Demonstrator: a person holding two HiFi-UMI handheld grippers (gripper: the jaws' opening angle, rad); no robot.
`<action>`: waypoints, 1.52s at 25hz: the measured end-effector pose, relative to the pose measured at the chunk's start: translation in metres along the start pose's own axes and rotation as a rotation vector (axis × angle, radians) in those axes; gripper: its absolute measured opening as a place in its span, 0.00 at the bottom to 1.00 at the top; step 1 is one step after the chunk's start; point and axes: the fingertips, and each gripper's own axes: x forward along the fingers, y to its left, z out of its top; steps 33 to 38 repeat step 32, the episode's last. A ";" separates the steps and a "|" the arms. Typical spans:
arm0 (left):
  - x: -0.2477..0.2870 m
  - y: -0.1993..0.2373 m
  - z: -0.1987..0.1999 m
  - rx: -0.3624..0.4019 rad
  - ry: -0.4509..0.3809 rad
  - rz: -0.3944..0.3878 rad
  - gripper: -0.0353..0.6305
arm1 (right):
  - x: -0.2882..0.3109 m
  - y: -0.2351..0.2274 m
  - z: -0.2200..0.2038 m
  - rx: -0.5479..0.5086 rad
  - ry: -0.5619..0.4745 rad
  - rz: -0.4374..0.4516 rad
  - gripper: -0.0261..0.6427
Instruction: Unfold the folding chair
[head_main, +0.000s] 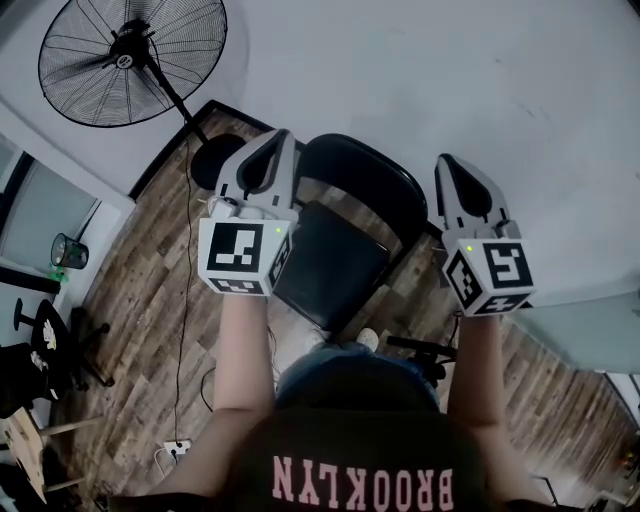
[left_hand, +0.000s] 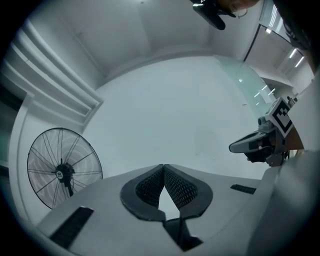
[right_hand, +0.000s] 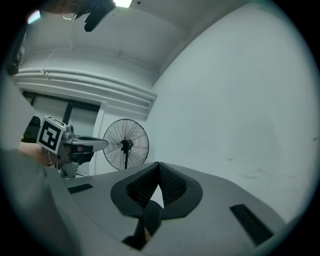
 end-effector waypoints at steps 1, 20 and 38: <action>-0.001 0.000 0.004 0.012 -0.014 0.009 0.06 | -0.001 0.000 0.002 -0.008 -0.006 -0.006 0.04; 0.002 0.009 -0.002 0.026 0.022 0.047 0.06 | -0.003 -0.001 0.006 -0.076 -0.028 -0.030 0.04; 0.003 0.012 0.000 0.078 0.045 0.054 0.06 | -0.001 -0.002 0.010 -0.108 -0.034 -0.036 0.04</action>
